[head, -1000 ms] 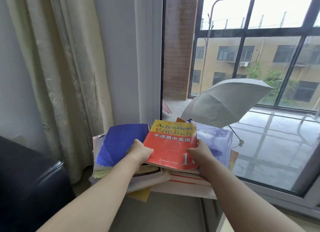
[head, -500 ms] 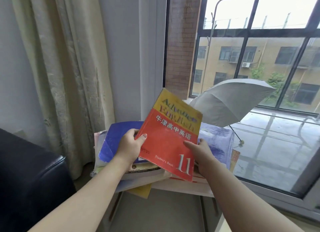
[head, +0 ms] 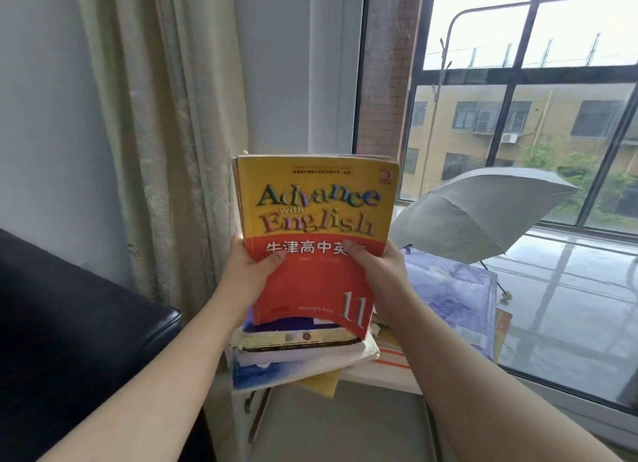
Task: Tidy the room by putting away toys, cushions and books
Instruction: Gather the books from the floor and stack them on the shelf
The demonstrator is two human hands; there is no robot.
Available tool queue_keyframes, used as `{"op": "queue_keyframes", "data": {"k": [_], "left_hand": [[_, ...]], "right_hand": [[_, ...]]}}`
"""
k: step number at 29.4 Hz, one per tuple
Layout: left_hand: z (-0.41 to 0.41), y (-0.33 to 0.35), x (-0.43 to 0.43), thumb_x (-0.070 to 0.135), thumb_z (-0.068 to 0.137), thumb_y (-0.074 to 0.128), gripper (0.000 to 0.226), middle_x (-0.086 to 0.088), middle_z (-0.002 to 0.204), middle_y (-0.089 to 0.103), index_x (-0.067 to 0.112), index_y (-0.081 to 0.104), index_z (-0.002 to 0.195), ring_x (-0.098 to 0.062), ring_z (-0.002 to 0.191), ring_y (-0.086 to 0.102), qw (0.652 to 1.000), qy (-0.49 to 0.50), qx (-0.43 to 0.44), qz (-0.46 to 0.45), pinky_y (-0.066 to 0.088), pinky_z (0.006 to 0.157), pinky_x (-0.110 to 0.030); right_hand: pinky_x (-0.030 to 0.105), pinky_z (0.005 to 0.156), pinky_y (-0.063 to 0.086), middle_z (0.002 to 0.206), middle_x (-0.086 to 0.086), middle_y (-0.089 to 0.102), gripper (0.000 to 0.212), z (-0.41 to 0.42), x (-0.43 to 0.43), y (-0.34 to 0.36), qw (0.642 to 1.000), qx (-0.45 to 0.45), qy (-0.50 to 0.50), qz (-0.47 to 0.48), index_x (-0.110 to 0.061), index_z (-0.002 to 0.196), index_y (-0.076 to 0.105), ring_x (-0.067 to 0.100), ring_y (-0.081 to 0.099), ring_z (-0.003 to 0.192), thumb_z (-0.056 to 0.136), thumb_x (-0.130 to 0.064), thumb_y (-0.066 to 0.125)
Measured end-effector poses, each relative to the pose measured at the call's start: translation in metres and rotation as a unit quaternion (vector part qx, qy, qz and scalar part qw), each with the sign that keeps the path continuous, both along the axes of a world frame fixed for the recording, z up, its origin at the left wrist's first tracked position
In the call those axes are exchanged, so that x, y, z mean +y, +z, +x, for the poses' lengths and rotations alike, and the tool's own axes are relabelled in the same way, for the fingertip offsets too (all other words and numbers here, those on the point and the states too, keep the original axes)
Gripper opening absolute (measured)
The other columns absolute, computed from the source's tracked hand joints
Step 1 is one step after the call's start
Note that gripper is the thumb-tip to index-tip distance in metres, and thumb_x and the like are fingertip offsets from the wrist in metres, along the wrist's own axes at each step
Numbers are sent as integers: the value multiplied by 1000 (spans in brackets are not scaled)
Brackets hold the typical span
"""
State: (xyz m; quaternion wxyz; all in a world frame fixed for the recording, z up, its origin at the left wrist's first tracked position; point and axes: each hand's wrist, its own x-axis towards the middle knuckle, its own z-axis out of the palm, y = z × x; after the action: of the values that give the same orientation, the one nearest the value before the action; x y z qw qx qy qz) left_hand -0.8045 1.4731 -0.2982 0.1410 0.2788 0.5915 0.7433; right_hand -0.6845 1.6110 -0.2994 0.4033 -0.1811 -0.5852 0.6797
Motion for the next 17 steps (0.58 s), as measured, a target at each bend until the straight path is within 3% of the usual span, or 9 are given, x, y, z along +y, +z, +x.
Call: {"op": "queue_keyframes", "data": {"k": [5, 12, 17], "left_hand": [[-1, 1, -8, 17, 89, 61, 27, -7, 111, 65, 19, 50, 114, -23, 98, 65, 998, -34, -44, 9, 55, 79, -43], [15, -2, -18, 14, 90, 60, 18, 0, 101, 68, 27, 55, 101, -17, 89, 67, 998, -24, -32, 48, 56, 69, -37], [31, 0, -33, 18, 86, 64, 23, -1, 105, 69, 27, 55, 106, -20, 94, 67, 999, -39, -13, 36, 55, 78, -42]], "right_hand": [[44, 80, 57, 99, 12, 72, 20, 2, -9, -1, 997, -35, 61, -41, -17, 97, 67, 30, 69, 90, 82, -5, 69], [41, 74, 57, 92, 10, 73, 19, 17, -21, 2, 997, -27, 50, -51, -18, 90, 67, 28, 70, 83, 81, -1, 69], [40, 69, 59, 85, 12, 74, 28, 45, -29, 7, 996, -16, 63, -59, -12, 92, 67, 29, 70, 73, 75, 9, 64]]}}
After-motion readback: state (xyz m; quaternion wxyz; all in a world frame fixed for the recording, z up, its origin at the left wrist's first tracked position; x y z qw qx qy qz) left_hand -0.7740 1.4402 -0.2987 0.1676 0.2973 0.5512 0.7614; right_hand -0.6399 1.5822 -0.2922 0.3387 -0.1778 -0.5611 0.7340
